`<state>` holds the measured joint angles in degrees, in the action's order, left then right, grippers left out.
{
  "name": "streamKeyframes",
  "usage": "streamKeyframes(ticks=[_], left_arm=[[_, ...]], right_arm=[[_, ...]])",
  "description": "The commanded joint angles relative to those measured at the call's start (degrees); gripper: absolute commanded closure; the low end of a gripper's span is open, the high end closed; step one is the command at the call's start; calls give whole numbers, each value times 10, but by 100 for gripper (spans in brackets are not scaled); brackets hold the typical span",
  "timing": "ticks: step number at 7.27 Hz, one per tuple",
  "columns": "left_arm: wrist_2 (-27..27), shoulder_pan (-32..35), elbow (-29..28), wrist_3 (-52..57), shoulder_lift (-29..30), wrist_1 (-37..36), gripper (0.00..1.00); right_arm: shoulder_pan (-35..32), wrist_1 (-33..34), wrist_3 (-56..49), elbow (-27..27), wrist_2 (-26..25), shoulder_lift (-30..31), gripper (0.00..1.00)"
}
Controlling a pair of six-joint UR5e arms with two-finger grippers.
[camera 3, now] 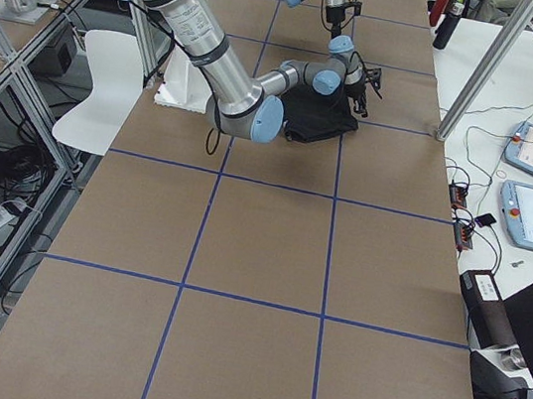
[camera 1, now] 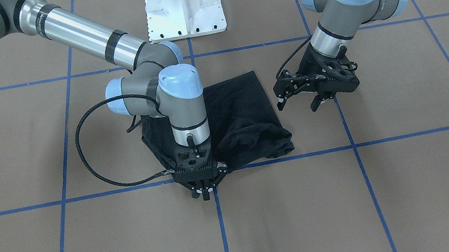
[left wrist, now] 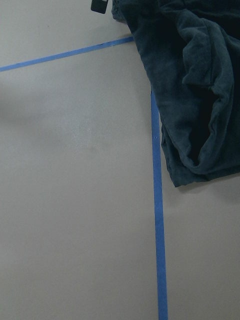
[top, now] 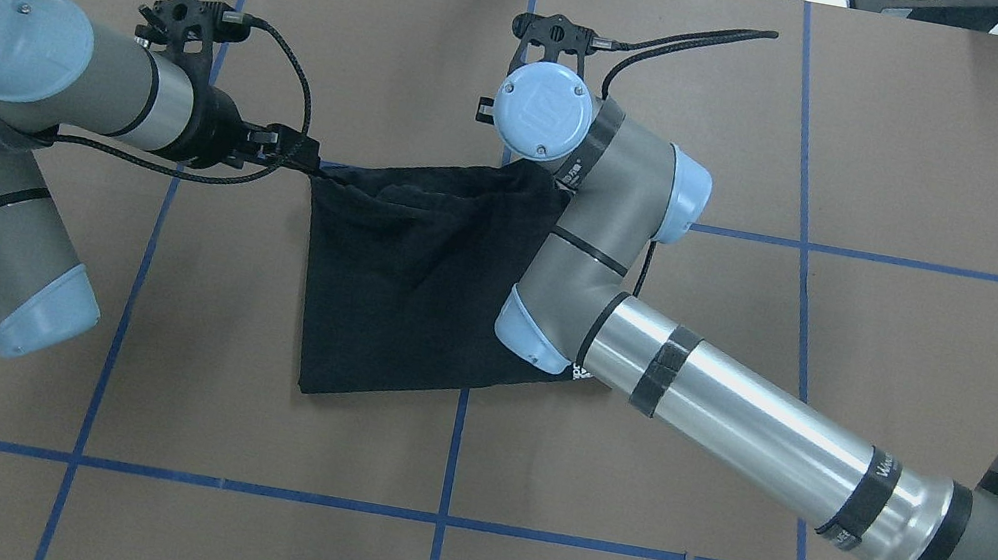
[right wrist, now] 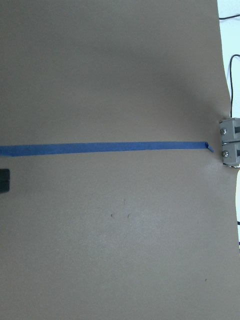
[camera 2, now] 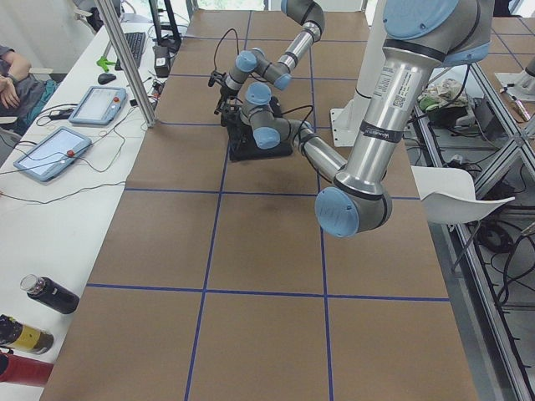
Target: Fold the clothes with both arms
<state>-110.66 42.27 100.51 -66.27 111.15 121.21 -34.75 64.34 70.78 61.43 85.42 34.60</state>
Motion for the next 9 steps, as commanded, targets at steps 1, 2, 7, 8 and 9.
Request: streamKeyframes(ticks=[1,2,7,8,9], left_arm=[[0,0,0,0,-1,0,0],[0,0,0,0,-1,0,0],[1,8,1,4,-3,-4,0],[-9,20,6,10,-19,-14,0],[-24,40,20,56,-36,-28,0]], right_arm=[[-19,3,-1,3,44,-1,1],[-20,3,-2,3,44,-1,1],[-66,169,-97,86,140,18,1],[-91,179,-134,144,183,72,1],[-114,180,-171,208,212,139,1]])
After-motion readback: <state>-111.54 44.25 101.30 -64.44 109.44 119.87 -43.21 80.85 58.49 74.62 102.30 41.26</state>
